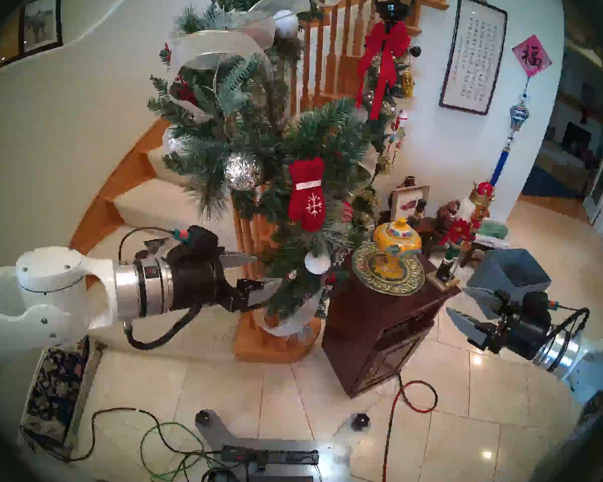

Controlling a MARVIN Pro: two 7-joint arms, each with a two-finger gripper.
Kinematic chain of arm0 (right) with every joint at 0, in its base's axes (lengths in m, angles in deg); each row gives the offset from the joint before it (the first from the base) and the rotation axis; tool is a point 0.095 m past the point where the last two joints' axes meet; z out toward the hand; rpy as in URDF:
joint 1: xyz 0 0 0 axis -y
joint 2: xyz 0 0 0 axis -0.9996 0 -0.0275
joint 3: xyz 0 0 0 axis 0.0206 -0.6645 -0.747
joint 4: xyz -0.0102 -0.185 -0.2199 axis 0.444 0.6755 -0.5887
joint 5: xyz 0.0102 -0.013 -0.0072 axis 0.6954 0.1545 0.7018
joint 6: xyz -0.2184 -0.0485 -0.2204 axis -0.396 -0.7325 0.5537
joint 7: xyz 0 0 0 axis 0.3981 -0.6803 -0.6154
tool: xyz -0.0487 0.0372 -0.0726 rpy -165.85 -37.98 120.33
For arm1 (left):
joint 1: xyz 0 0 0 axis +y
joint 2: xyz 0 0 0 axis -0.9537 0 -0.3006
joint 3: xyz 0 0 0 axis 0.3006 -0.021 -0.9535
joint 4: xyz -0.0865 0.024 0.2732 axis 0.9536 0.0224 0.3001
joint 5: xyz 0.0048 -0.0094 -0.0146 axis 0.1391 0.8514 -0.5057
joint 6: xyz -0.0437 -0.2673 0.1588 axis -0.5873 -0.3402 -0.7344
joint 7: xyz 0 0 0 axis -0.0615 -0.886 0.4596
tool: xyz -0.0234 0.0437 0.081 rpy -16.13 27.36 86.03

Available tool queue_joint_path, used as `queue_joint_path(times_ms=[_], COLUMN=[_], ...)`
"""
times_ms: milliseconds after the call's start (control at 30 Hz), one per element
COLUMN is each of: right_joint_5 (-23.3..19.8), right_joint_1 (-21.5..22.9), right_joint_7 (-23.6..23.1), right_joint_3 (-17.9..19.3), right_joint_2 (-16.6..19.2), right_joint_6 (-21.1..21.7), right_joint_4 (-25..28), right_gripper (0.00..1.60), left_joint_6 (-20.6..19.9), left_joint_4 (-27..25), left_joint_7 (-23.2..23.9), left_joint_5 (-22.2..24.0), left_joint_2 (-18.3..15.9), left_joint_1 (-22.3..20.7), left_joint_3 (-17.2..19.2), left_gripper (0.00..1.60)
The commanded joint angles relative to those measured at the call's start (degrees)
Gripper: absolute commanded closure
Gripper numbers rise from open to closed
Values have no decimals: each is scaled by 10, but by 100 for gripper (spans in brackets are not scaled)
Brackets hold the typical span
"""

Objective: Hang the ornament onto the Christmas-tree-style decoration

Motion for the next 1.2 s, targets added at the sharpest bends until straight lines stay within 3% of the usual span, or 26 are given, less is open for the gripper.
queue_joint_path(times_ms=[0,667,1167], right_joint_5=[2,0,0], right_joint_1=[2,2,3], right_joint_7=[-53,-60,-61], right_joint_3=[1,1,1], right_joint_2=[0,0,0], right_joint_6=[0,0,0], right_joint_4=[1,0,0], right_gripper=[0,0,0], left_joint_6=[52,201,288], left_joint_4=[0,37,62], left_joint_7=[9,25,36], left_joint_5=[-45,-156,-208], left_joint_2=[-3,-19,-11], left_joint_1=[15,64,82], left_joint_3=[-8,-60,-84], left_gripper=[0,0,0])
